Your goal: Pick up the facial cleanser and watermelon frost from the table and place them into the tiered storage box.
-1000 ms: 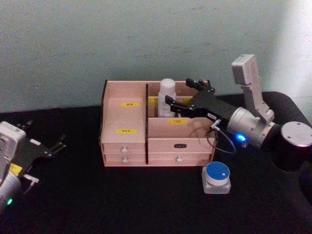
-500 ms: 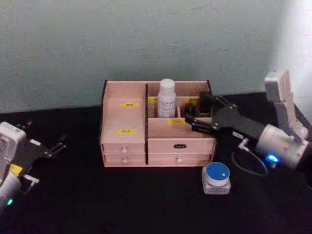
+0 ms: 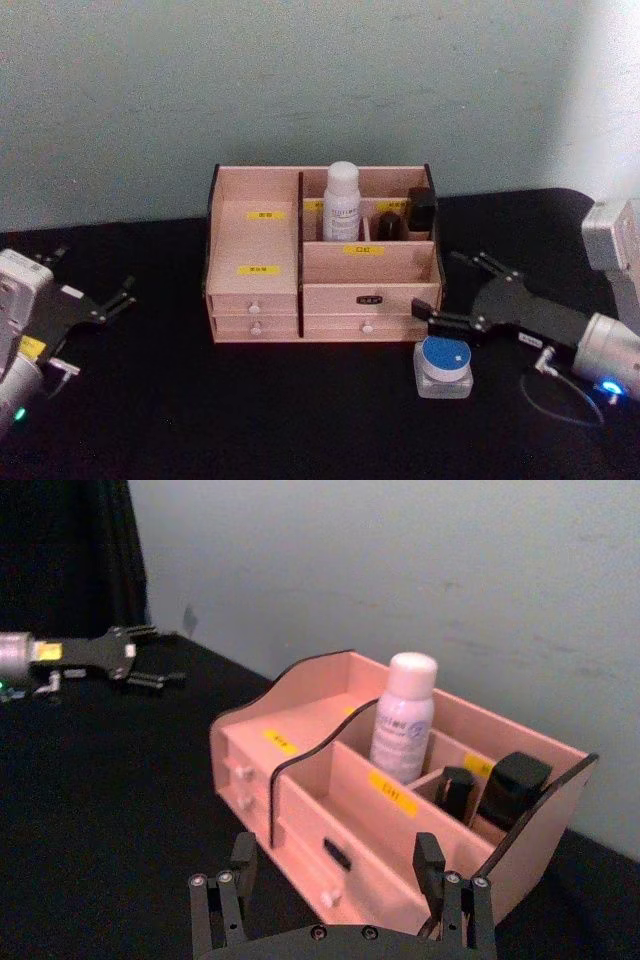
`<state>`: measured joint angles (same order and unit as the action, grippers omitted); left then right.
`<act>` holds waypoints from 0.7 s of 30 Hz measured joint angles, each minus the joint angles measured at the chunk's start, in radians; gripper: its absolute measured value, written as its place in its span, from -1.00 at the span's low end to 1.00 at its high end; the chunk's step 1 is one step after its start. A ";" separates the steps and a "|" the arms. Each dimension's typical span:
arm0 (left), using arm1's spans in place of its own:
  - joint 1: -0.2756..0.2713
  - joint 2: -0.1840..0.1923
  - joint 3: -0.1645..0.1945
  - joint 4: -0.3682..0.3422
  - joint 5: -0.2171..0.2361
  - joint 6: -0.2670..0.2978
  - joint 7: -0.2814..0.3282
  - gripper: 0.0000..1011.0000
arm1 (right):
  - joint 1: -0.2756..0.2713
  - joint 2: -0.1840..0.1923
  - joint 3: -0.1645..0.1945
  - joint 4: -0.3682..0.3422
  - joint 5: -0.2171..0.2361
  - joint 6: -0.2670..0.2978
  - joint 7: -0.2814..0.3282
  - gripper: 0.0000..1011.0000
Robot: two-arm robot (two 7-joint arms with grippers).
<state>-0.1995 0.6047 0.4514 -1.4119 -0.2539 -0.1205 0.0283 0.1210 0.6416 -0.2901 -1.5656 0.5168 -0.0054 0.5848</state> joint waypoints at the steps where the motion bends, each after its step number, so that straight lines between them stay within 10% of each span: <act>1: 0.000 0.000 0.000 0.000 0.000 0.000 0.000 0.98 | -0.009 0.006 0.001 -0.007 0.002 0.000 0.000 0.98; 21: 0.000 0.000 0.000 0.000 0.000 0.000 0.000 0.98 | -0.098 0.078 0.003 -0.054 0.003 0.076 -0.044 0.98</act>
<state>-0.1995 0.6046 0.4514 -1.4120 -0.2539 -0.1206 0.0283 0.0234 0.7192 -0.2870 -1.6200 0.5194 0.0701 0.5408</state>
